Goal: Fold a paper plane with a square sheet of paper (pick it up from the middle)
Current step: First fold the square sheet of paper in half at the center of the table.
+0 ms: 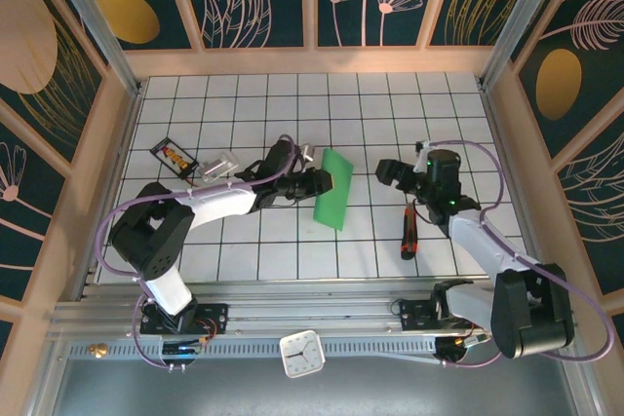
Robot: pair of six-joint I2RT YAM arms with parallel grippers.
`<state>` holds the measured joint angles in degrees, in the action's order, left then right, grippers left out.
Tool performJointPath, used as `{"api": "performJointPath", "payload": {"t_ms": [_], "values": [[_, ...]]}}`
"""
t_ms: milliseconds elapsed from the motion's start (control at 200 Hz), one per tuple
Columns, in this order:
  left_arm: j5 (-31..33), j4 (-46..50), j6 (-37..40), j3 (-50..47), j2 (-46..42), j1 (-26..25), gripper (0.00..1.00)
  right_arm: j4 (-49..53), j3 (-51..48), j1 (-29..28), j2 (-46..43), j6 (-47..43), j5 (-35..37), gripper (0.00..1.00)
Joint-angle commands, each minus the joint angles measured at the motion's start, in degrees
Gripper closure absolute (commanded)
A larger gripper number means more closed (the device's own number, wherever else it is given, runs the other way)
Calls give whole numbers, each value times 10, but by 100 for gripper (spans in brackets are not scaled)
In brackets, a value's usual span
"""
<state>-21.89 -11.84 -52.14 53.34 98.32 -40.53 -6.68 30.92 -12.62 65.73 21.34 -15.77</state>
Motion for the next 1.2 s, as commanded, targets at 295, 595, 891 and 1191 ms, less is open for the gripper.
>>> {"api": "performJointPath", "payload": {"t_ms": [295, 595, 891, 1191], "values": [[17, -110, -13, -108, -16, 18, 70, -92, 15, -96, 89, 66, -91, 26], [42, -124, -9, -136, -5, 21, 66, -135, 41, -168, 179, 104, -69, 44], [52, -113, 2, -139, -5, 22, 64, -185, 68, -184, 266, 120, -82, 63], [62, -92, 14, -133, 12, 22, 60, -215, 85, -184, 334, 129, -105, 75]]}}
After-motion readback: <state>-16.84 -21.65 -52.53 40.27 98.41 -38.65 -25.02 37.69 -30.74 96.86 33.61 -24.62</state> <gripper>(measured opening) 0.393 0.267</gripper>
